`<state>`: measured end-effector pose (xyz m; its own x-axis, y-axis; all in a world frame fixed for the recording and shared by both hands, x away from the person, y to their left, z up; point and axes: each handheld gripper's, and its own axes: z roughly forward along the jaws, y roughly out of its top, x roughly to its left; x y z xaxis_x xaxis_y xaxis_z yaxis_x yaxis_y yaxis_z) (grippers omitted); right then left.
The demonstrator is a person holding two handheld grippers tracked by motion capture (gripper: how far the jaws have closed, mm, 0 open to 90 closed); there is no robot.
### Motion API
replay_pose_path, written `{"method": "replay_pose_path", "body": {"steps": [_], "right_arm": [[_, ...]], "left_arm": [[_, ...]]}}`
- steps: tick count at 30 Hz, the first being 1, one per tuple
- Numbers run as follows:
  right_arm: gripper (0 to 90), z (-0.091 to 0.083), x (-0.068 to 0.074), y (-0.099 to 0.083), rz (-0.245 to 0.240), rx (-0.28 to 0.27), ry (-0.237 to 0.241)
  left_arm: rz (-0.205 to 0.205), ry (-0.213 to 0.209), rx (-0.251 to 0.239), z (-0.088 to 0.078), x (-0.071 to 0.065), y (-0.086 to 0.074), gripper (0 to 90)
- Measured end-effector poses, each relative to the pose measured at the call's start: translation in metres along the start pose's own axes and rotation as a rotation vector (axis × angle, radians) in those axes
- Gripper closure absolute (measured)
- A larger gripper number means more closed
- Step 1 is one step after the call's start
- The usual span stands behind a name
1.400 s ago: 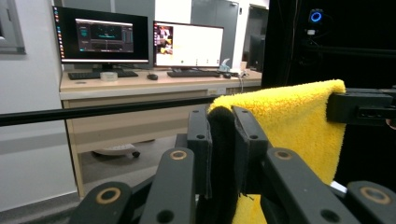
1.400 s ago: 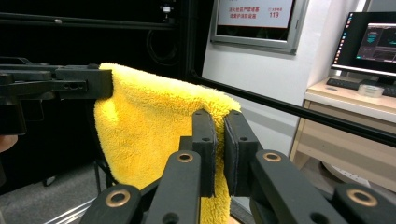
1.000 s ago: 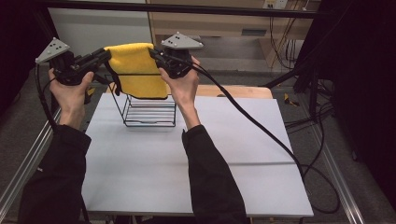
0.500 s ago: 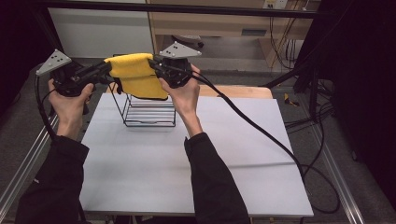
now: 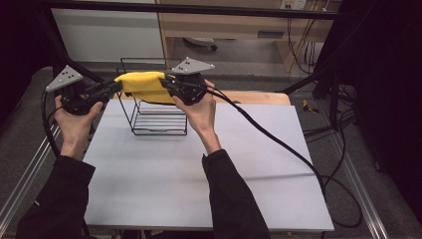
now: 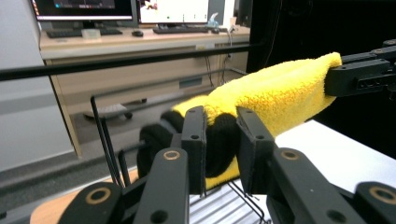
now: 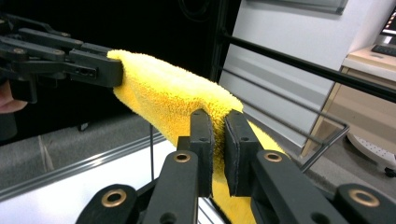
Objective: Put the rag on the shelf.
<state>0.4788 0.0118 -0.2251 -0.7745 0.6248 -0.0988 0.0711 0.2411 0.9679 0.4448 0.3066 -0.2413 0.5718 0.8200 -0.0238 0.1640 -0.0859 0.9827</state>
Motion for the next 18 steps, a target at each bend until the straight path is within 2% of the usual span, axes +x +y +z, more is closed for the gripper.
{"method": "replay_pose_path", "body": {"steps": [13, 18], "right_arm": [[83.2, 0.003, 0.001, -0.016, 0.001, 0.038, 0.024], [83.1, 0.003, 0.002, -0.017, -0.019, 0.047, 0.027]], "left_arm": [[0.03, -0.009, 0.089, -0.001, -0.003, -0.011, 68.4], [0.007, -0.011, 0.13, -0.008, 0.0, -0.007, 57.5]]}}
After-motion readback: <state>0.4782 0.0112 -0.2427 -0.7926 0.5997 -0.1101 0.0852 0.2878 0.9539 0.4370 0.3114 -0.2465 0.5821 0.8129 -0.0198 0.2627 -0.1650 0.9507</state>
